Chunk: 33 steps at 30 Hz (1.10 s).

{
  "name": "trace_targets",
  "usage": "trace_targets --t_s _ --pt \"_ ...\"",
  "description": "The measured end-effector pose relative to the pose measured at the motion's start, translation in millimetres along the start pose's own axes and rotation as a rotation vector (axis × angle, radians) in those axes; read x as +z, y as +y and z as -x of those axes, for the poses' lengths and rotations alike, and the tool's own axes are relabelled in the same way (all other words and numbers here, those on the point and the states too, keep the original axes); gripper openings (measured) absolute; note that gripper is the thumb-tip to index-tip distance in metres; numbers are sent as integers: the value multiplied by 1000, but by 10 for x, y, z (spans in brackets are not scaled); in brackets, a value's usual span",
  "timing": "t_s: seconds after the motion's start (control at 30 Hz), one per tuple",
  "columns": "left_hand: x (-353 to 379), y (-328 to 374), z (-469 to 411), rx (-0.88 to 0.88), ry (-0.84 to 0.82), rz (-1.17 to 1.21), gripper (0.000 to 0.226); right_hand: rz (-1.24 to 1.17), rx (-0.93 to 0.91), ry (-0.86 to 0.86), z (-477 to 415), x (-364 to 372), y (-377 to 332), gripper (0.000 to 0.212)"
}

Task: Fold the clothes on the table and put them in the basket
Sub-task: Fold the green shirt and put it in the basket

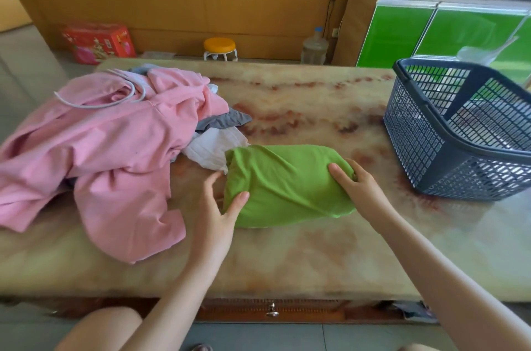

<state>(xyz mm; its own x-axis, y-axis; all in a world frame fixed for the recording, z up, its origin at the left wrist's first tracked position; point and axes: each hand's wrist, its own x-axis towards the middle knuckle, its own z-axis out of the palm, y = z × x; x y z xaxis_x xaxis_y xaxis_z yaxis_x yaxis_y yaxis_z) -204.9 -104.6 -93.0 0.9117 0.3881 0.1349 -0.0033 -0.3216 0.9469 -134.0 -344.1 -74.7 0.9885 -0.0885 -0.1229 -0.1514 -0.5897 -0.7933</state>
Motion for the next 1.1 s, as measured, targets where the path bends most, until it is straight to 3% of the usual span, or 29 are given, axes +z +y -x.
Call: trace_targets --t_s 0.17,0.3,0.37,0.47,0.53,0.6,0.7,0.83,0.93,1.1 --pt "-119 -147 16 -140 -78 42 68 -26 27 -23 16 -17 -6 85" --pt "-114 6 -76 -356 -324 243 80 -131 68 -65 62 -49 -110 46" --pt "-95 149 -159 -442 -422 337 80 -26 93 -54 76 -106 -166 49" --pt "-84 303 -336 -673 -400 485 81 -199 203 -125 84 -175 -239 43" --pt "-70 423 -408 -789 -382 497 69 -298 255 -181 57 -197 -243 36" --pt "-43 488 -446 -861 -344 478 59 -377 307 -228 41 -190 -236 43" --pt "29 452 -456 -842 -227 452 39 -477 365 -239 22 -174 -209 46" --pt "70 214 -239 -739 8 380 16 -462 350 -121 46 -75 -216 31" --pt "68 122 -196 -697 63 337 23 -460 297 -49 34 -14 -221 19" --pt "74 166 -229 -624 54 326 24 -376 204 -1 60 21 -202 18"
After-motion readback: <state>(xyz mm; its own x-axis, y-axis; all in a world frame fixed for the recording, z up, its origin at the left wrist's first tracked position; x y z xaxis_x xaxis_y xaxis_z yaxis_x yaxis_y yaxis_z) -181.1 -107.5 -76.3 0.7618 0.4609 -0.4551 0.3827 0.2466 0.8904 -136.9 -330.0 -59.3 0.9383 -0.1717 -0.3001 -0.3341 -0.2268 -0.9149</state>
